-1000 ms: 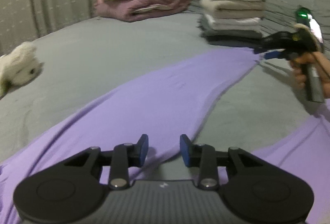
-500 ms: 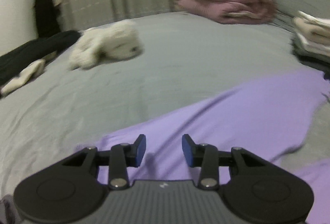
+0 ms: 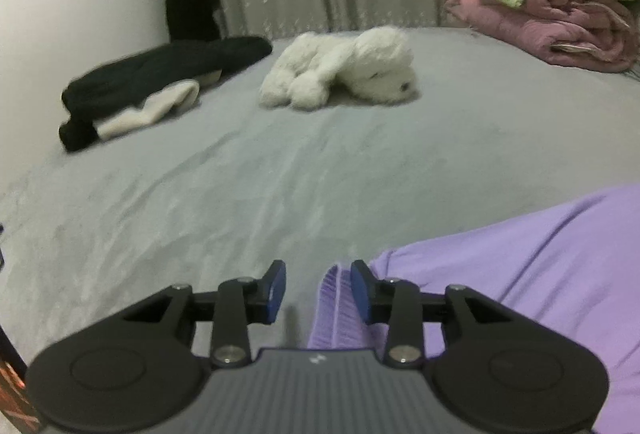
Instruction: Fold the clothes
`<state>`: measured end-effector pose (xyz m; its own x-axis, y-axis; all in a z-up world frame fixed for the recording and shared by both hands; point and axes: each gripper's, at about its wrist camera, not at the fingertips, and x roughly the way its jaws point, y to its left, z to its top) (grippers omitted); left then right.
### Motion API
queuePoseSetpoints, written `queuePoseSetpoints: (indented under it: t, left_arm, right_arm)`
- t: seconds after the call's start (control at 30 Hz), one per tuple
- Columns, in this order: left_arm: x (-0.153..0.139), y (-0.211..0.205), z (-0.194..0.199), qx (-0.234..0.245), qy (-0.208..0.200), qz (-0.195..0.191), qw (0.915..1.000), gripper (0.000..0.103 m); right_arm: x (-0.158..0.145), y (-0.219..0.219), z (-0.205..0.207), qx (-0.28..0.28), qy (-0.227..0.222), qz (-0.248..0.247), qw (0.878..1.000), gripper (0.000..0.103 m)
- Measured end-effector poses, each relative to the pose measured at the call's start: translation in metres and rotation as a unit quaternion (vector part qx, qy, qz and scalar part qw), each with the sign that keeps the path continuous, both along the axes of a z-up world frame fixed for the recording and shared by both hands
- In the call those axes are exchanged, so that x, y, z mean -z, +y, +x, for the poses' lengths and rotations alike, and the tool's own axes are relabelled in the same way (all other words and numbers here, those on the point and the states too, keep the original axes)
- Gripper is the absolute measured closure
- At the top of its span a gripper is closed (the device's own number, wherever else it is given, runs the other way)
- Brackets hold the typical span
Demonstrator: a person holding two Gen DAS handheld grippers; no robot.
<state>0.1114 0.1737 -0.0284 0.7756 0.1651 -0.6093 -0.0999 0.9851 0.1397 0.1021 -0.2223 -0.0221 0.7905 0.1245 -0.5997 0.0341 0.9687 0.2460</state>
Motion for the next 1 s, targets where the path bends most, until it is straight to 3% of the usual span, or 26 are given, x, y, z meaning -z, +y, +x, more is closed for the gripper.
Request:
queuePoseSetpoints:
  t: [0.07, 0.2, 0.3, 0.37, 0.47, 0.6, 0.77, 1.0]
  left_arm:
    - [0.006, 0.006, 0.005, -0.007, 0.004, -0.016, 0.9998, 0.103]
    - [0.007, 0.008, 0.005, -0.034, -0.022, 0.001, 0.9992, 0.103]
    - [0.015, 0.015, 0.012, -0.065, -0.016, 0.023, 0.9975, 0.103]
    - [0.021, 0.023, 0.012, -0.067, -0.001, 0.002, 0.9977, 0.103]
    - [0.008, 0.035, 0.007, -0.075, -0.004, -0.056, 0.9956, 0.098]
    - [-0.005, 0.037, -0.003, -0.054, -0.007, -0.106, 0.9928, 0.066]
    - [-0.006, 0.039, -0.005, -0.046, -0.008, -0.121, 0.9916, 0.061]
    - [-0.012, 0.038, -0.007, -0.033, -0.017, -0.133, 0.9904, 0.053]
  right_arm:
    - [0.000, 0.010, 0.001, -0.017, -0.001, -0.006, 1.000, 0.058]
    - [-0.001, 0.034, 0.003, -0.055, -0.004, -0.016, 0.998, 0.058]
    - [0.000, 0.057, 0.007, -0.091, -0.006, -0.020, 0.996, 0.058]
    - [0.000, 0.074, 0.011, -0.120, -0.006, -0.024, 0.993, 0.058]
    - [-0.001, 0.101, 0.018, -0.170, -0.015, -0.026, 0.985, 0.058]
    - [-0.005, 0.140, 0.038, -0.250, -0.018, -0.019, 0.968, 0.058]
    - [-0.002, 0.185, 0.062, -0.313, -0.014, -0.042, 0.949, 0.058]
    - [0.009, 0.218, 0.088, -0.343, 0.001, -0.073, 0.936, 0.058]
